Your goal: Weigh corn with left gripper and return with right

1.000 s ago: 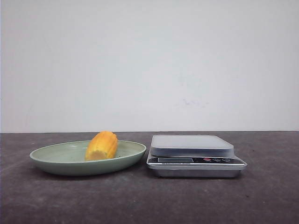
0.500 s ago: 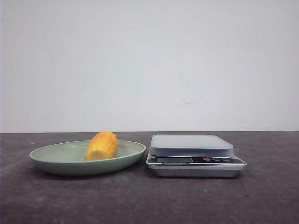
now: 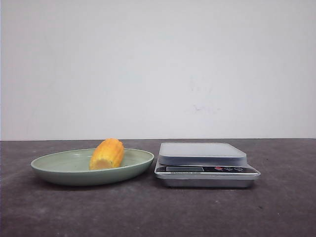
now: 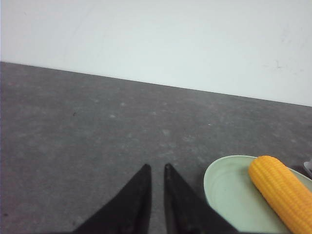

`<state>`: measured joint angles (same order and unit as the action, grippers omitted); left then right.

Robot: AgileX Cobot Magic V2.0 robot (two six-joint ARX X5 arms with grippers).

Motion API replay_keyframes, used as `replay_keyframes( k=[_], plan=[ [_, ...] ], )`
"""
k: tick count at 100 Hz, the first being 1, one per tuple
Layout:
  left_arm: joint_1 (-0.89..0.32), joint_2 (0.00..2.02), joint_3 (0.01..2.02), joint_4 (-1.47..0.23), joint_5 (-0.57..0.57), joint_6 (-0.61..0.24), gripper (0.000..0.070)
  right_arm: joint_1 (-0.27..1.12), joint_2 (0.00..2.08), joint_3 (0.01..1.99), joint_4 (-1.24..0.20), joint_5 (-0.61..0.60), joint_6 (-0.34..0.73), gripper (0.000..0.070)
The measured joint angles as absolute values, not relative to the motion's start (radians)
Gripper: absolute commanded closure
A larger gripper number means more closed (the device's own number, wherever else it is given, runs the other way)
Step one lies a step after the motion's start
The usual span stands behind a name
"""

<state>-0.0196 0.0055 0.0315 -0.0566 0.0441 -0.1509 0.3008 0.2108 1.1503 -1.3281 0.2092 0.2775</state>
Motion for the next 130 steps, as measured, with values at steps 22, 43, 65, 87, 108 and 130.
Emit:
replay_keyframes(
  k=[22,43,65,87,108,130],
  plan=[
    [-0.020,0.004,0.031,-0.155,0.044,-0.121,0.0700,0.301,0.211,1.150,-1.328,0.209,0.278,0.0695],
    [-0.020,0.008,0.032,-0.182,0.044,-0.118,0.0700,0.301,0.211,1.150,-1.328,0.209,0.278,0.0695],
    [-0.020,0.008,0.032,-0.182,0.044,-0.118,0.0700,0.301,0.211,1.150,-1.328,0.209,0.278,0.0695],
    [-0.020,0.008,0.032,-0.182,0.044,-0.118,0.0700,0.301,0.211,1.150,-1.328,0.209,0.278,0.0695],
    [-0.020,0.008,0.032,-0.182,0.044,-0.118,0.0700,0.301,0.211,1.150,-1.328,0.211,0.276,0.0695],
    [-0.020,0.008,0.032,-0.182,0.044,-0.118,0.0700,0.210,0.204,1.105,-1.125,0.254,0.204,0.0695]
  ],
)
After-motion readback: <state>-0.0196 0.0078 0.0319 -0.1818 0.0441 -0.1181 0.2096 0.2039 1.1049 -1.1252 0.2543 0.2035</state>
